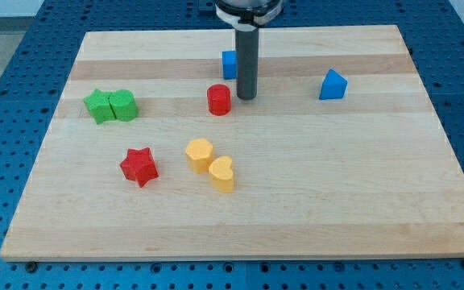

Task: Drag red circle towards red star

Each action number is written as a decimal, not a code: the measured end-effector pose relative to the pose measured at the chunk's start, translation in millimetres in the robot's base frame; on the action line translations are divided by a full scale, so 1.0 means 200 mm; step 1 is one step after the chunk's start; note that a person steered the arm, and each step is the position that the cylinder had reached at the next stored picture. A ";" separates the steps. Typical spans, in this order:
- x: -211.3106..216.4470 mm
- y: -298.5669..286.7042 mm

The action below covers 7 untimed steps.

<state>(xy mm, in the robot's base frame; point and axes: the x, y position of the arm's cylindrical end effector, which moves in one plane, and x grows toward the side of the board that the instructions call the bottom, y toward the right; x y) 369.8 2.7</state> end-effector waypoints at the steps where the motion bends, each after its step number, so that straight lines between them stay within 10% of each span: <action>1: 0.11 -0.05; 3: -0.15 -0.02; 7: 0.04 -0.22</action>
<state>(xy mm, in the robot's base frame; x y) 376.8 -40.3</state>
